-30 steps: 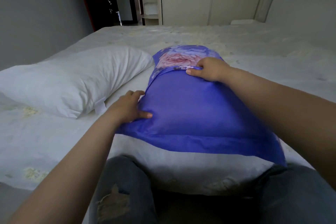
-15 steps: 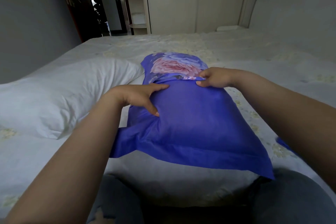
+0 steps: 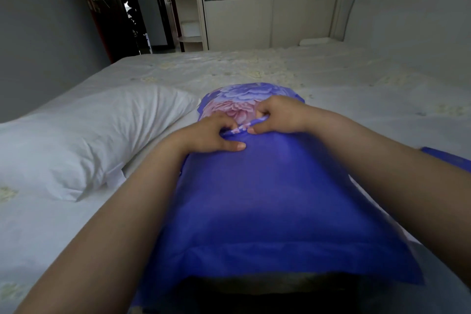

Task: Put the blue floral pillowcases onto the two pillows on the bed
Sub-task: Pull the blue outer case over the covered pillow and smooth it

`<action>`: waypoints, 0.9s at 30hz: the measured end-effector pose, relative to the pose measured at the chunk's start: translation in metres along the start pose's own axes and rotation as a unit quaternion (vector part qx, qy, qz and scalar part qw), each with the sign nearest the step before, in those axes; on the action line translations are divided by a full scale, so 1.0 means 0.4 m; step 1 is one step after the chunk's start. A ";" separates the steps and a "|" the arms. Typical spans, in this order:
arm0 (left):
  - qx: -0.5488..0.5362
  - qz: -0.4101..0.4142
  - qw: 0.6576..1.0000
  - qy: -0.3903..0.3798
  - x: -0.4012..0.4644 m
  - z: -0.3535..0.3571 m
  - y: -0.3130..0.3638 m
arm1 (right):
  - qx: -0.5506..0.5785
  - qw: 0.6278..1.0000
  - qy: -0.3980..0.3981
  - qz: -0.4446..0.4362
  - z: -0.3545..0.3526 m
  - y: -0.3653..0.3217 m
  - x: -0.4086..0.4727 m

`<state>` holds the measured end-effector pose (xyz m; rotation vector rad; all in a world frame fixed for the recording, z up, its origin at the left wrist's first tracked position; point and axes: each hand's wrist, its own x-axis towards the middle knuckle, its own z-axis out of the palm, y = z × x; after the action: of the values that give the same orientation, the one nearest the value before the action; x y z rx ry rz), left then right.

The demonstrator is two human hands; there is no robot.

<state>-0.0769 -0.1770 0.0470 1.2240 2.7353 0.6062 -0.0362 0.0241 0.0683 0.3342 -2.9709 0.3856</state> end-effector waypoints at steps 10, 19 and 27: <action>0.150 -0.065 0.976 0.145 0.064 -0.004 -0.052 | 0.177 0.965 -0.190 0.047 -0.042 0.119 -0.048; 0.332 -0.021 0.886 0.324 0.036 0.104 -0.034 | -0.325 0.911 0.250 0.042 0.094 0.135 -0.031; 0.315 0.100 0.909 0.255 0.050 0.115 -0.035 | -0.349 0.891 0.291 0.003 0.149 0.139 -0.044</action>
<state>-0.0895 -0.1559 0.0010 1.6871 3.4331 0.0195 -0.0378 0.0642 -0.0047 0.0931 -2.3036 -0.5042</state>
